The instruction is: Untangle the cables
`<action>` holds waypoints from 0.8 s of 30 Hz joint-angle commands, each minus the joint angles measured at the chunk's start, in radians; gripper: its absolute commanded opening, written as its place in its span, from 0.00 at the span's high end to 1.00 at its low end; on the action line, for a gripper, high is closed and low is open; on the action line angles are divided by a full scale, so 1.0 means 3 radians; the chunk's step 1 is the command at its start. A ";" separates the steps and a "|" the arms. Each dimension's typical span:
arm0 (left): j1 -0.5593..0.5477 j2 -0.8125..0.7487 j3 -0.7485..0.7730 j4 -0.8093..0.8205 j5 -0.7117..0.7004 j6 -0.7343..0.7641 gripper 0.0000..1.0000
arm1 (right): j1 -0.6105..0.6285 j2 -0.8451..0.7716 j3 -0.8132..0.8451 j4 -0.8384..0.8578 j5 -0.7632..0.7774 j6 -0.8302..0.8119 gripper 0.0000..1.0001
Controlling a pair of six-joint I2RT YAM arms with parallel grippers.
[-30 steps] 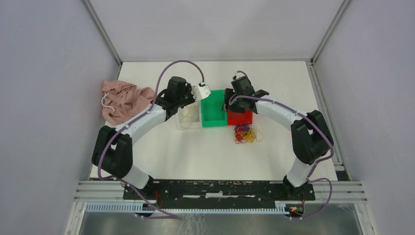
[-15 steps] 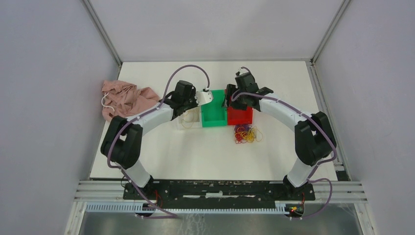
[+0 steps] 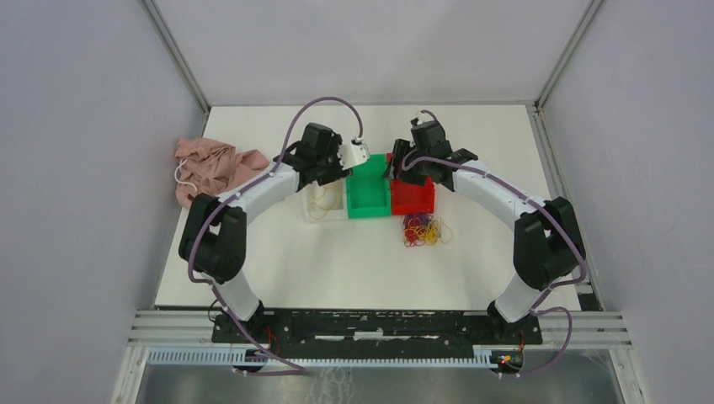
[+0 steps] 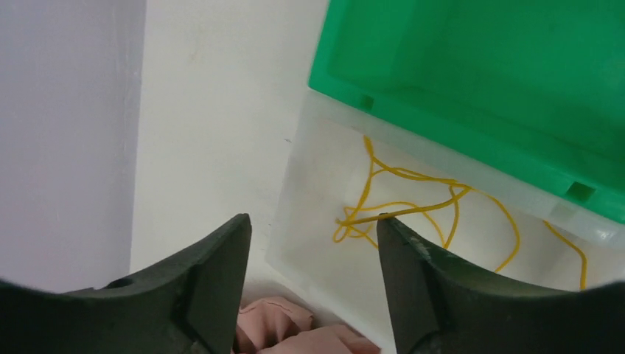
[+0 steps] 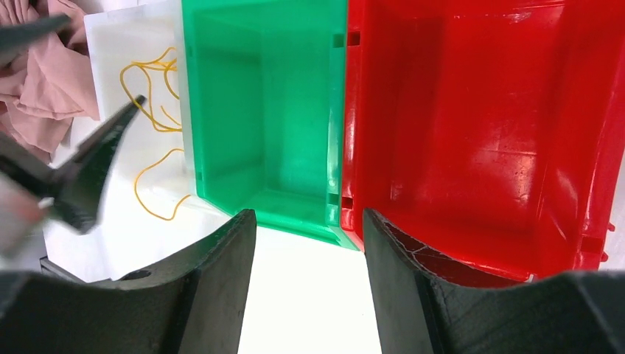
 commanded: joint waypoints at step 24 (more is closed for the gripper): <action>0.0110 -0.0364 0.0256 -0.2271 0.1248 0.0932 0.18 | -0.0038 -0.0152 0.0031 0.0129 -0.0229 0.0025 0.48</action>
